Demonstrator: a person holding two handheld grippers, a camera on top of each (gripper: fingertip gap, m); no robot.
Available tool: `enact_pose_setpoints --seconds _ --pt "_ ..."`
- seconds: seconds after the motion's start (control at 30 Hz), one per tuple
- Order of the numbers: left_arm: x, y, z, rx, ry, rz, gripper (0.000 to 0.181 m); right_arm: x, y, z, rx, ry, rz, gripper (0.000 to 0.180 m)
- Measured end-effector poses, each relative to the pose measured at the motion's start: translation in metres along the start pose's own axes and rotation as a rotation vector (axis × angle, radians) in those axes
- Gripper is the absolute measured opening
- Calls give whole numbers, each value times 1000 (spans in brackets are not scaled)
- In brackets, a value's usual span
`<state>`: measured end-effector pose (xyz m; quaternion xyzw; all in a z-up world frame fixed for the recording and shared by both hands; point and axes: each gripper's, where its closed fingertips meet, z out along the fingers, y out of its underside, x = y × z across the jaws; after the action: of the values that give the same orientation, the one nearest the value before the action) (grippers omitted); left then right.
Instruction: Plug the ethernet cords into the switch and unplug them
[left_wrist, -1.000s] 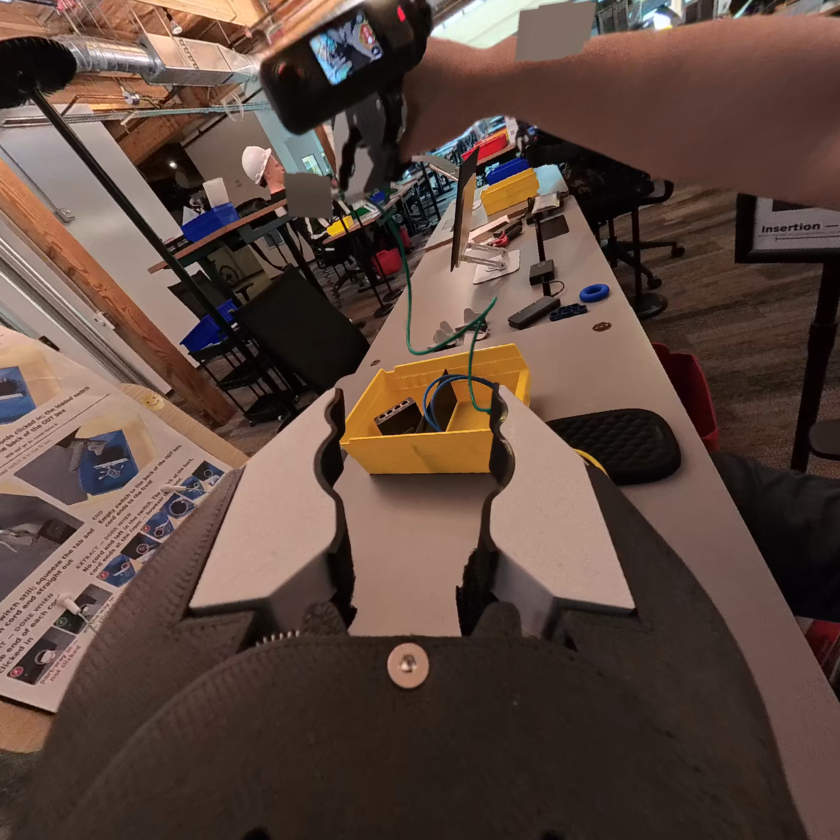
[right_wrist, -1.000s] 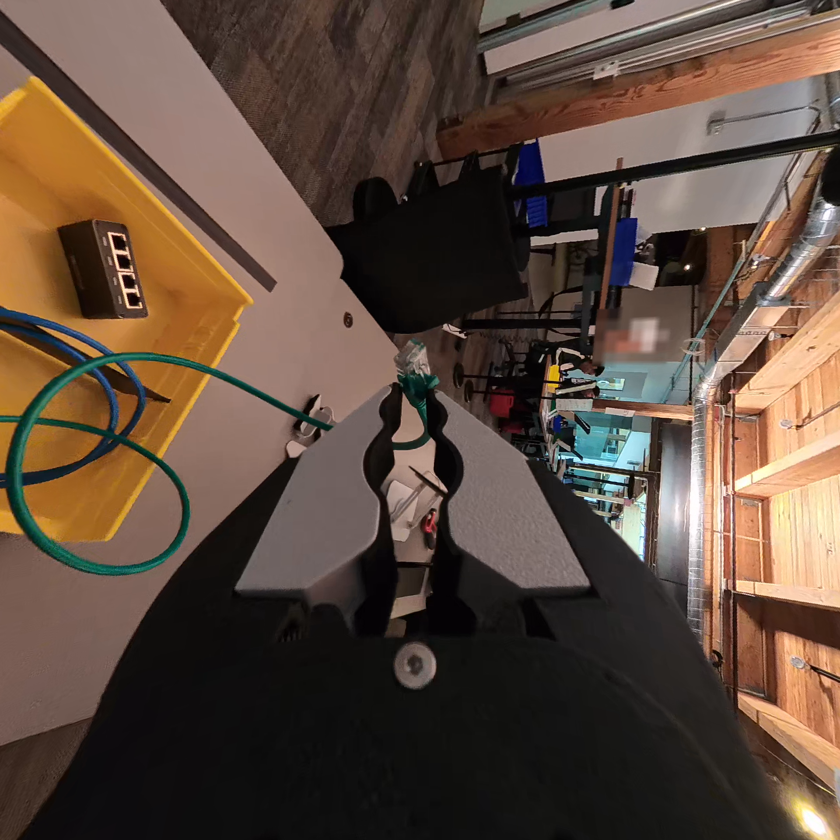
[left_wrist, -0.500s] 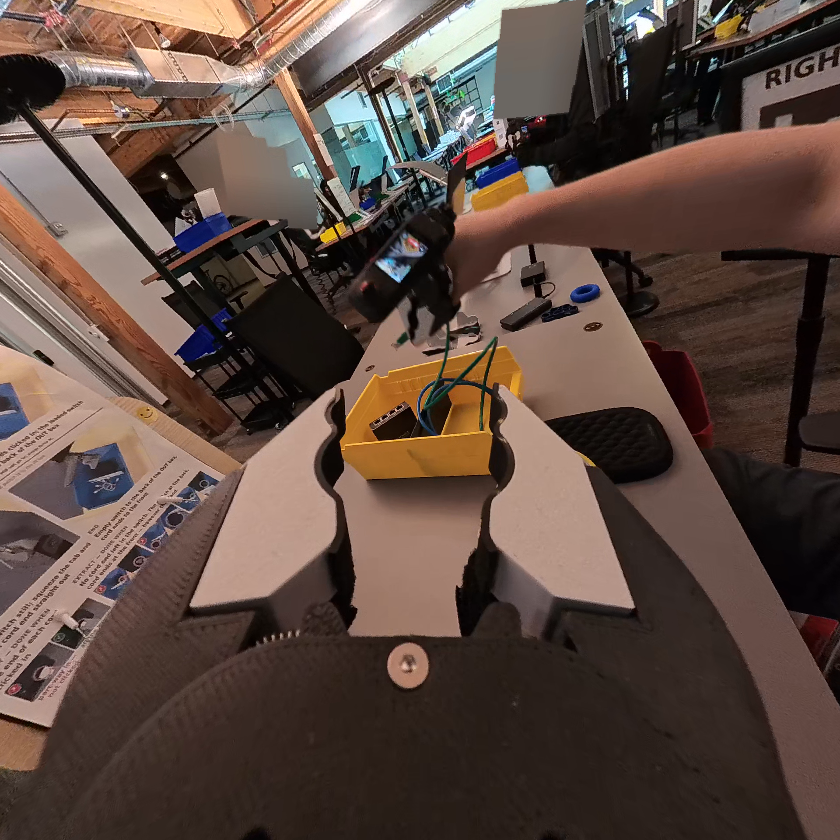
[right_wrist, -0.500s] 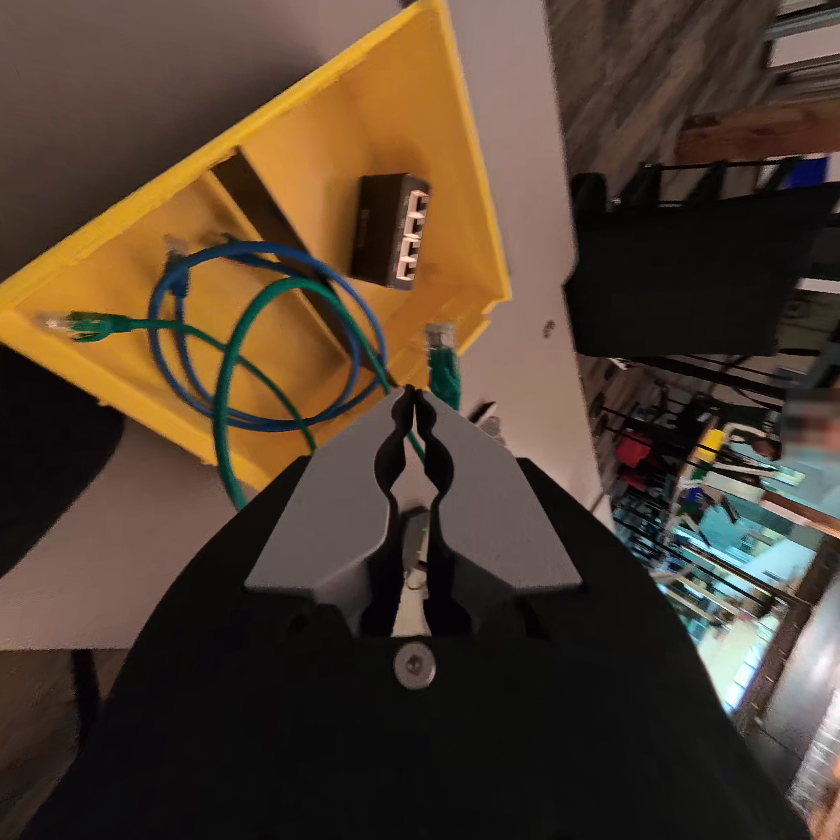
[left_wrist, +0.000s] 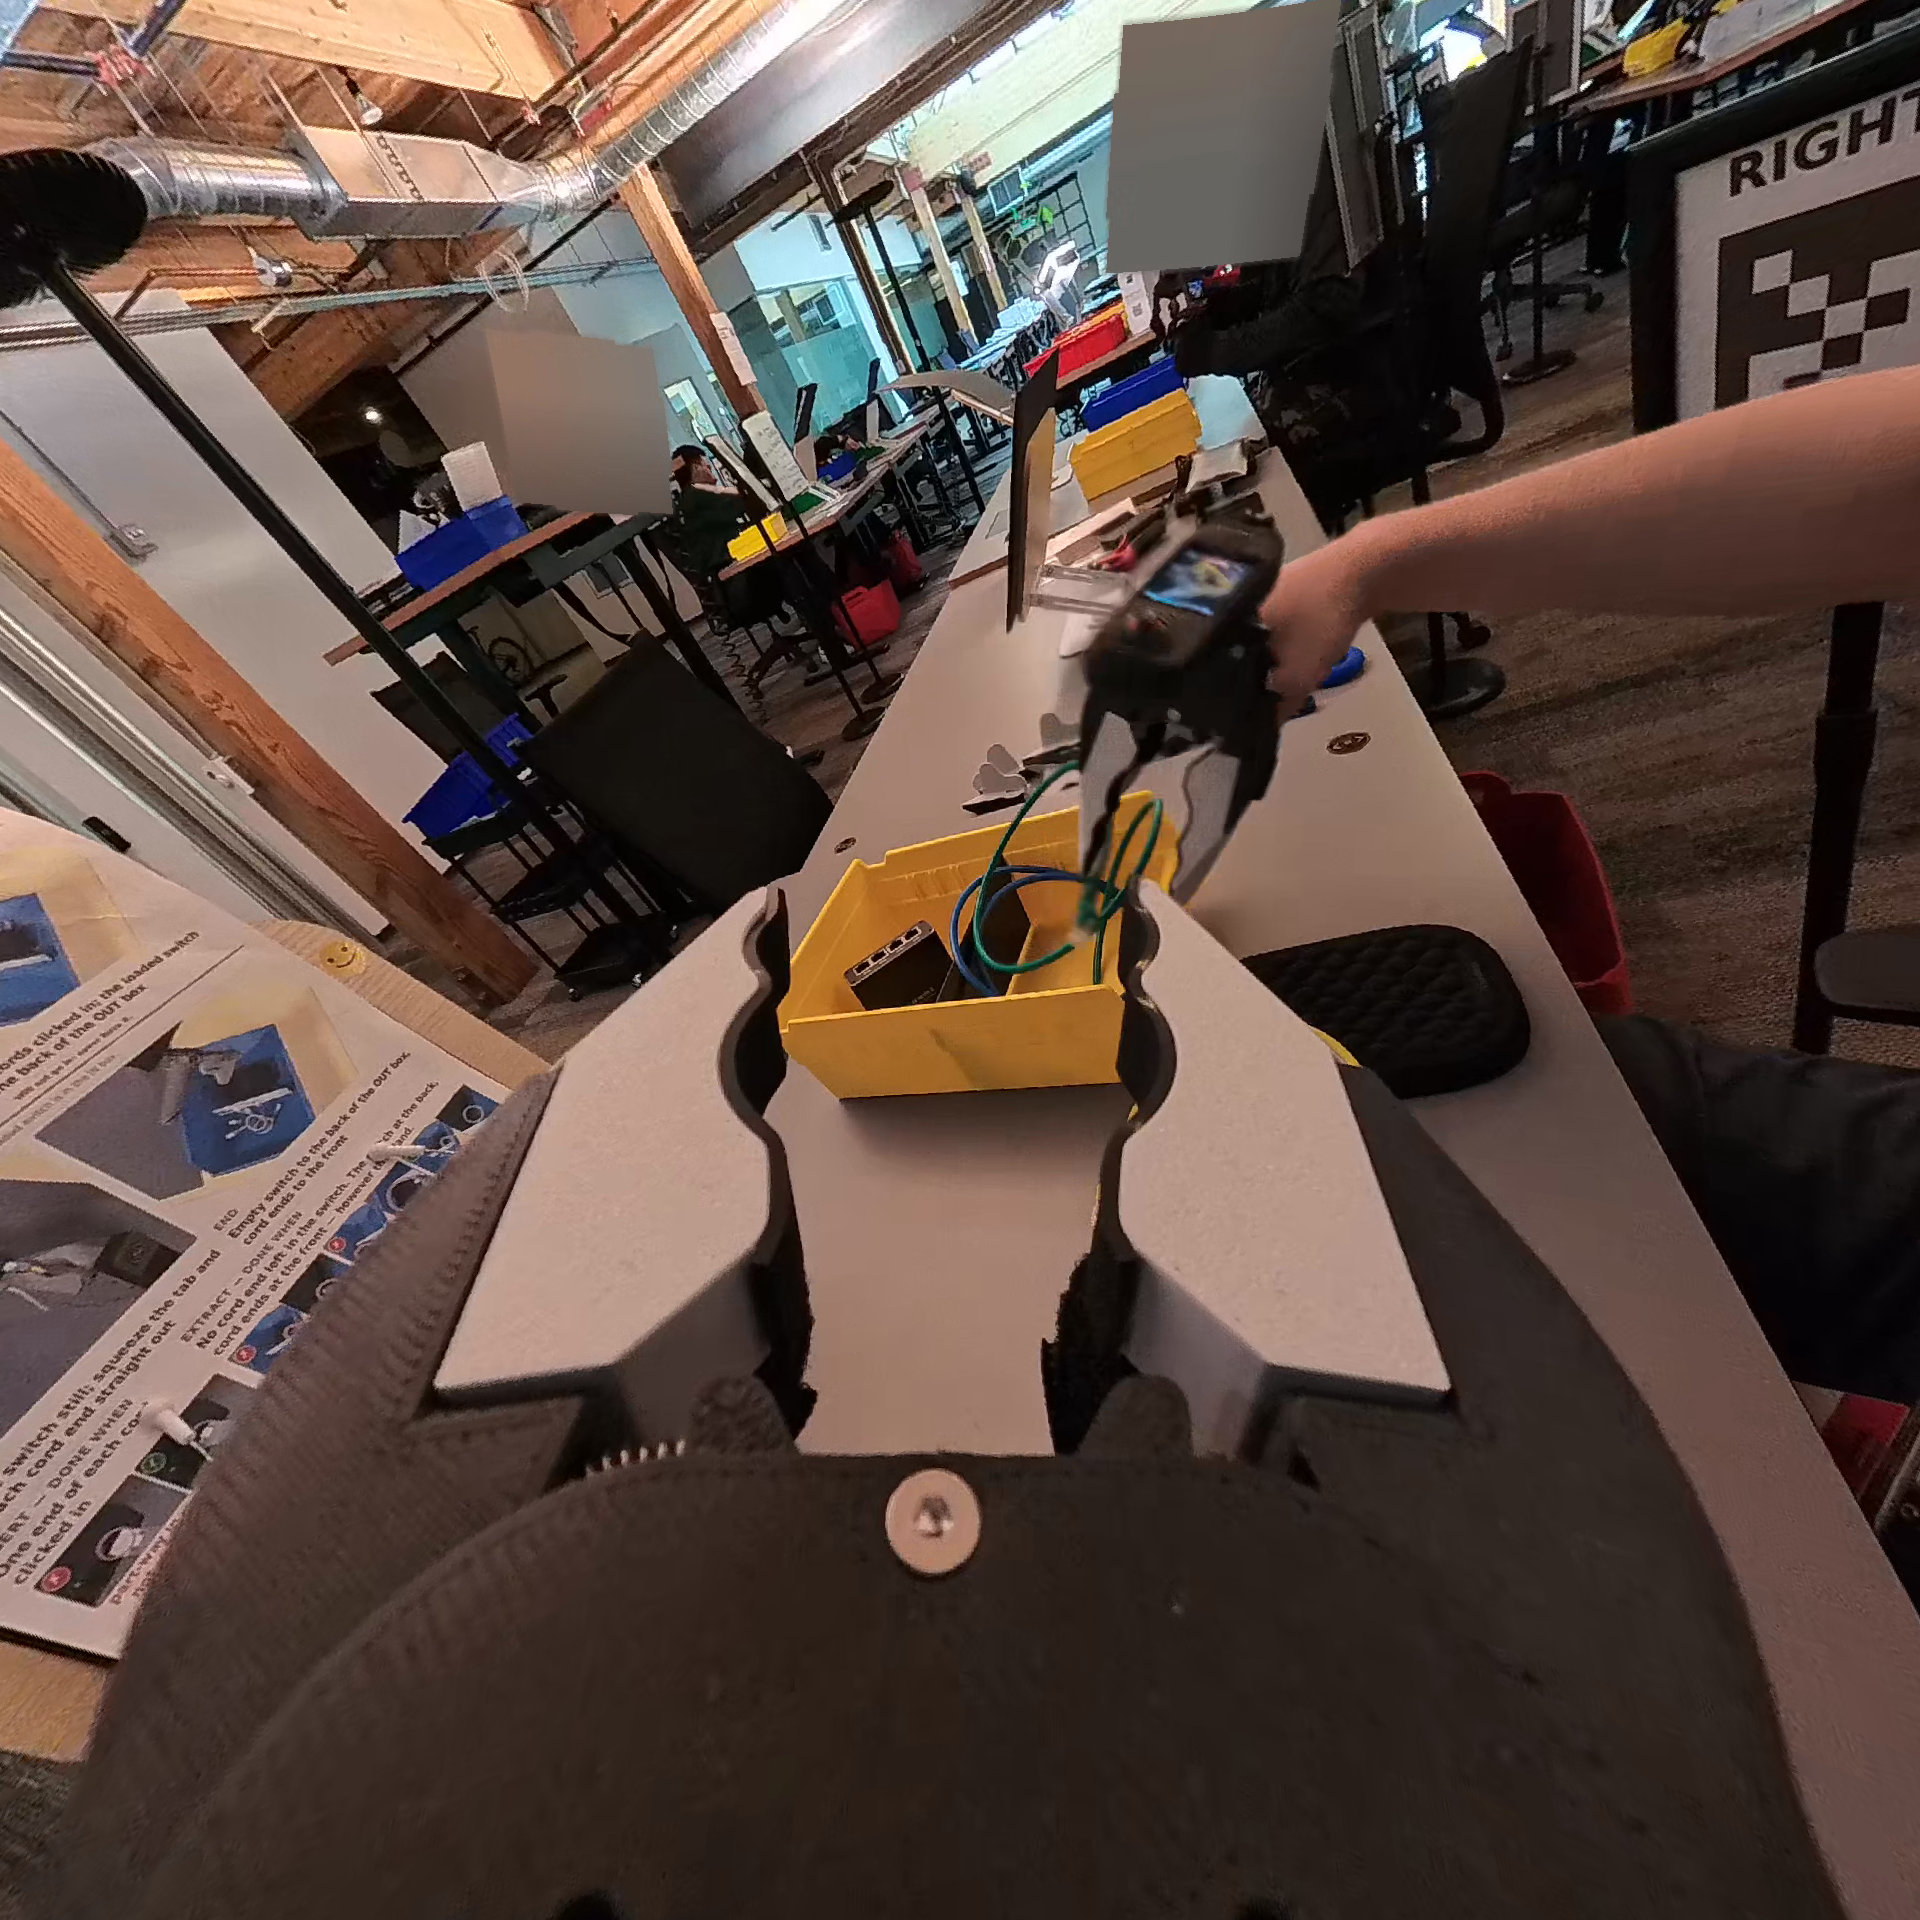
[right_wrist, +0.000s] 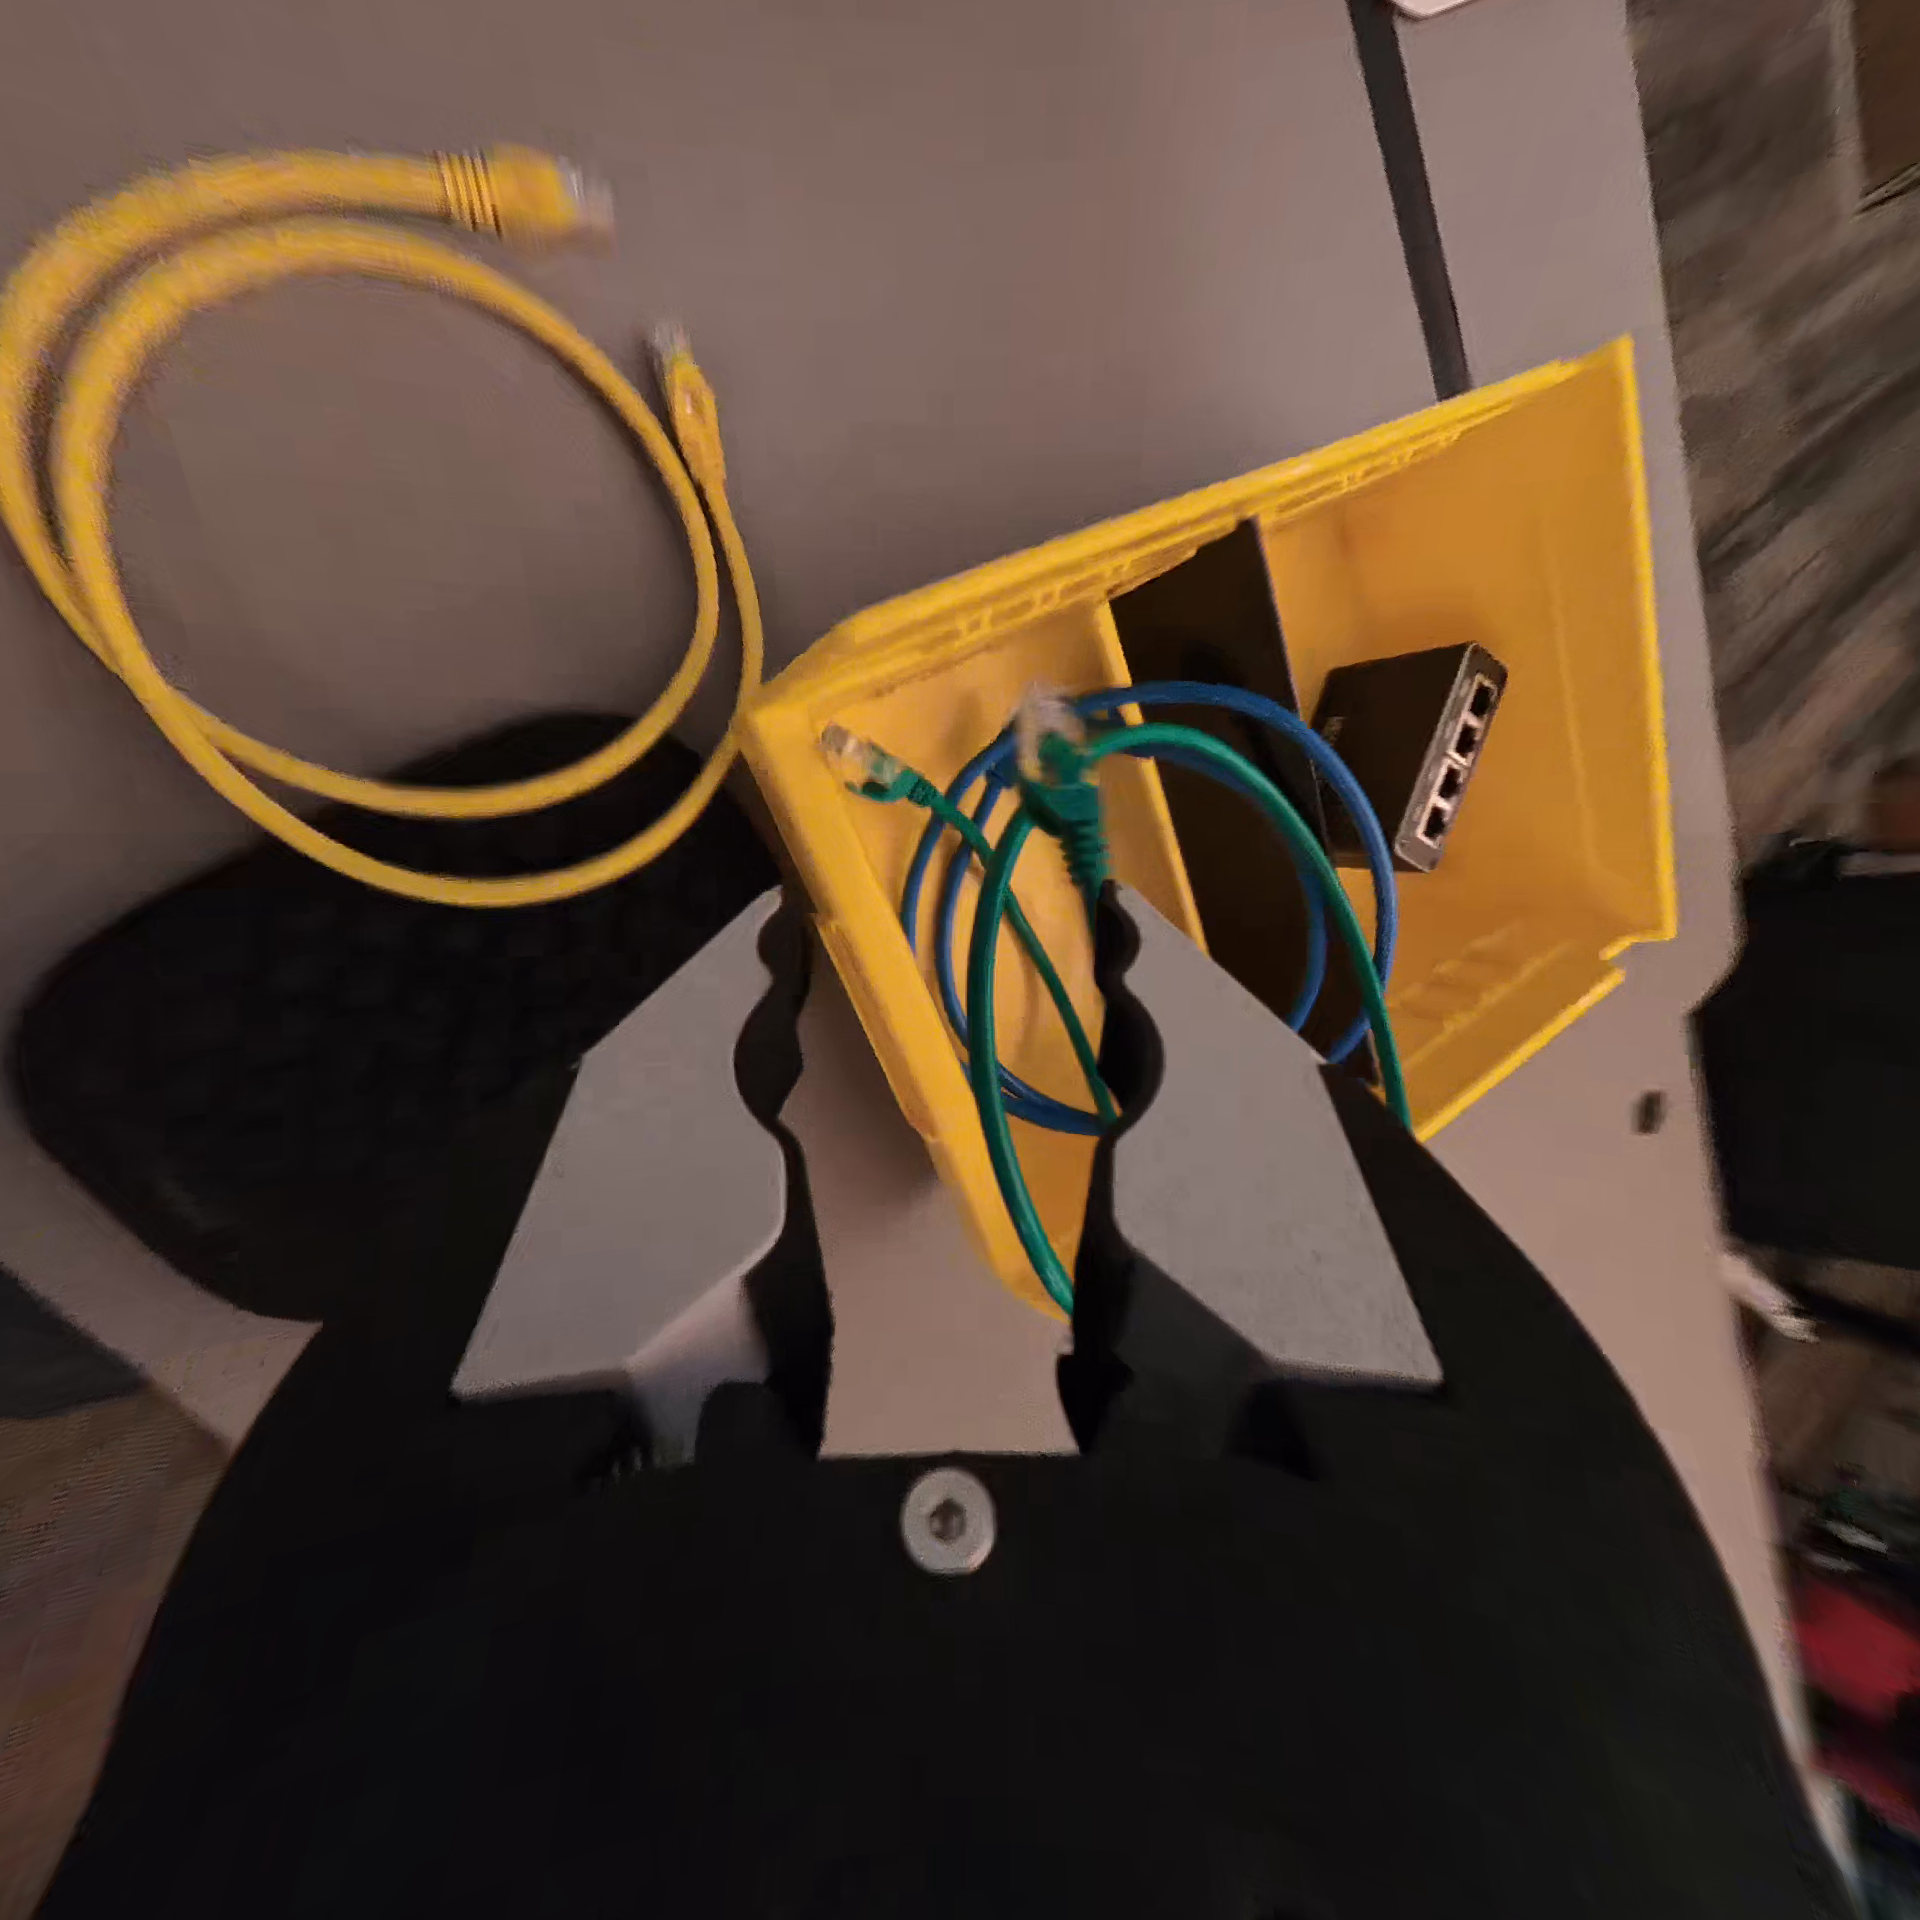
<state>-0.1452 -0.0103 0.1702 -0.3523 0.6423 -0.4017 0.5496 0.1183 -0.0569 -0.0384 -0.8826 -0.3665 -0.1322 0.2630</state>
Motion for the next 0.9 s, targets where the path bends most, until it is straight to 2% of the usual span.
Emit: enact_pose_setpoints --seconds 0.1,0.13,0.2,0.27,0.4,0.53,0.6,0.73,0.9 --pt "2 -1 0 2 3 5 63 -7 30 15 -91 109 -133 57" --pt "2 -1 1 2 3 5 63 -6 38 21 -119 149 -164 63" --pt "3 -1 2 -4 4 8 63 -3 52 31 -182 211 -213 60" --pt "4 0 2 -9 5 11 63 -10 65 41 -233 191 -266 52" --pt "4 0 1 -7 5 15 63 -14 92 51 -333 172 -318 51" --pt "1 0 -1 -3 -2 8 62 -12 101 48 -336 197 -333 34" --pt "0 -1 -2 1 -5 8 62 -11 100 44 -306 227 -342 18" --pt "-1 -3 -5 9 -11 9 62 -6 87 30 -238 296 -356 14" --pt "0 -3 -4 7 -11 9 62 36 43 -16 -131 402 -264 11"
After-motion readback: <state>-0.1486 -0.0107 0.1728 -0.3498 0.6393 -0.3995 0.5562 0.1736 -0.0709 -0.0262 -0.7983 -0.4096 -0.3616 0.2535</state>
